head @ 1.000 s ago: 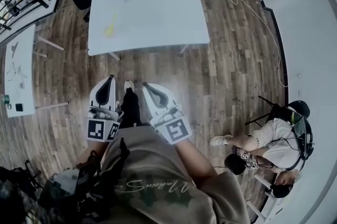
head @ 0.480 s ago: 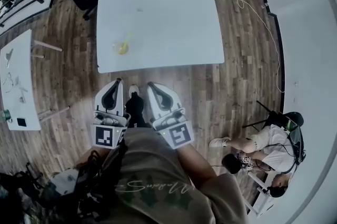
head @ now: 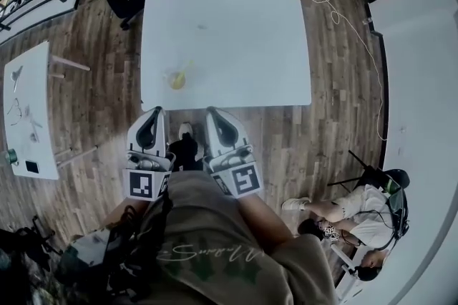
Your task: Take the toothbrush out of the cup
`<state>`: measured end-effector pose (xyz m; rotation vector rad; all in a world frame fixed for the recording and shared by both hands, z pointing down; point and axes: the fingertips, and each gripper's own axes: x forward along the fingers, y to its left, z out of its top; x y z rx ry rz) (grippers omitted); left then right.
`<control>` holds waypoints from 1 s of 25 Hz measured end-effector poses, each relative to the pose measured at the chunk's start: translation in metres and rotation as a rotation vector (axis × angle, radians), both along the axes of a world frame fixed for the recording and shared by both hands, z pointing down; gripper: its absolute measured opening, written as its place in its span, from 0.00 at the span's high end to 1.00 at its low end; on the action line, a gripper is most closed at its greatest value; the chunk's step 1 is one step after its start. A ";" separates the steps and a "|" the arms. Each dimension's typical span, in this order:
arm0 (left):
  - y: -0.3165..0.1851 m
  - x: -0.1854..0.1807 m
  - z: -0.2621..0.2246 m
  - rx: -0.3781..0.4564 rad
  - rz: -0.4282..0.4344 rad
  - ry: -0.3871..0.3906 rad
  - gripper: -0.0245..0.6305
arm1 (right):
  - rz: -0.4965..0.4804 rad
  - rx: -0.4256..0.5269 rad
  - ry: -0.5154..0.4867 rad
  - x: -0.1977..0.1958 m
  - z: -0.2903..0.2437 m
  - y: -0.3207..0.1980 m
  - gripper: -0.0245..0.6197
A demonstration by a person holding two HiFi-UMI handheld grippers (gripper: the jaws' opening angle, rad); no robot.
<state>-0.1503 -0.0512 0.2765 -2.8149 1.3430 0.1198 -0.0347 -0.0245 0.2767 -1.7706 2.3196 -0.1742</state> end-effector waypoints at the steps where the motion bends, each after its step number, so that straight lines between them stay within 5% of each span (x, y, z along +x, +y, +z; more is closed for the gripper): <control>1: -0.002 -0.001 0.002 0.006 -0.014 -0.015 0.95 | -0.006 -0.008 0.000 0.001 0.002 -0.001 0.95; 7: -0.014 -0.014 0.002 0.046 -0.097 0.000 0.95 | -0.061 0.005 0.004 0.005 0.015 -0.021 0.95; 25: -0.065 -0.009 0.093 0.100 -0.126 -0.042 0.95 | -0.076 0.018 0.032 0.007 0.120 -0.074 0.95</control>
